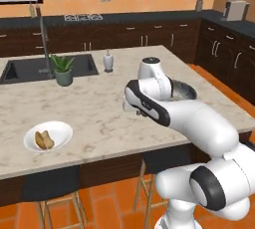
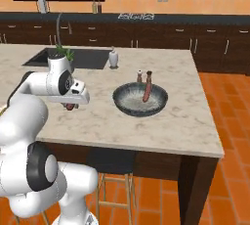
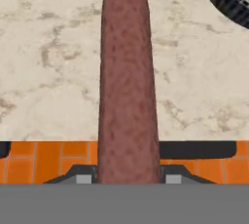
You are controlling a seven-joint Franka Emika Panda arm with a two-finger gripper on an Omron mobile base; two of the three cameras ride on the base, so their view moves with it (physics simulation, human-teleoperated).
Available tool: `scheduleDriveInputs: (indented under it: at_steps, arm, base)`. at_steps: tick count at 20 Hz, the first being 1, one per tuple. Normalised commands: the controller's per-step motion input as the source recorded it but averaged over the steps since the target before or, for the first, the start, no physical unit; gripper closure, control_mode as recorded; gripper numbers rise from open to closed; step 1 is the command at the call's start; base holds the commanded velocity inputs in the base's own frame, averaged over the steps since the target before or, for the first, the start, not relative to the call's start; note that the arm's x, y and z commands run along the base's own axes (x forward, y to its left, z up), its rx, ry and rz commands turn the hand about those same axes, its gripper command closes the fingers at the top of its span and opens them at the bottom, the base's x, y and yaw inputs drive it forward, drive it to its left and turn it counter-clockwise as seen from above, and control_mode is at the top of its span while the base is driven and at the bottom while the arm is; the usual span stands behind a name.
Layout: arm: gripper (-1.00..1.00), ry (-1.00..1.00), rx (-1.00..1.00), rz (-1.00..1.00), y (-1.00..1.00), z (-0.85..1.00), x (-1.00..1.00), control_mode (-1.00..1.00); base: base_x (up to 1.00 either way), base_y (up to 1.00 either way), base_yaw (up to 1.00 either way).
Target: Place one bun and one sausage from the bowl on each plate.
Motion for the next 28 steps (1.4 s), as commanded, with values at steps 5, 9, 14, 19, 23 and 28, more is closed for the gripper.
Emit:
scheduleDriveInputs:
  at_steps: [5, 9, 14, 19, 23, 28]
  arm:
    - [1.00, 0.00, 0.00, 0.00, 0.00, 0.00, 0.00, 1.00]
    - [1.00, 0.00, 0.00, 0.00, 0.00, 0.00, 0.00, 1.00]
    - [1.00, 0.00, 0.00, 0.00, 0.00, 0.00, 0.00, 1.00]
    - [1.00, 0.27, 0.02, 0.00, 0.03, -0.80, 0.86, -1.00]
    - [1.00, 0.30, 0.00, 0.04, 0.00, -0.79, 1.00, -1.00]
    - [1.00, 0.34, 0.00, 0.09, 0.02, -0.21, 0.53, -1.00]
  base:
    - [-0.01, 1.00, 0.01]
    - [0.17, 0.96, 0.00]
    - [0.58, 0.40, 0.00]
    - [0.00, 0.00, 0.00]
    - [0.00, 0.00, 0.00]
    - [0.00, 0.00, 0.00]
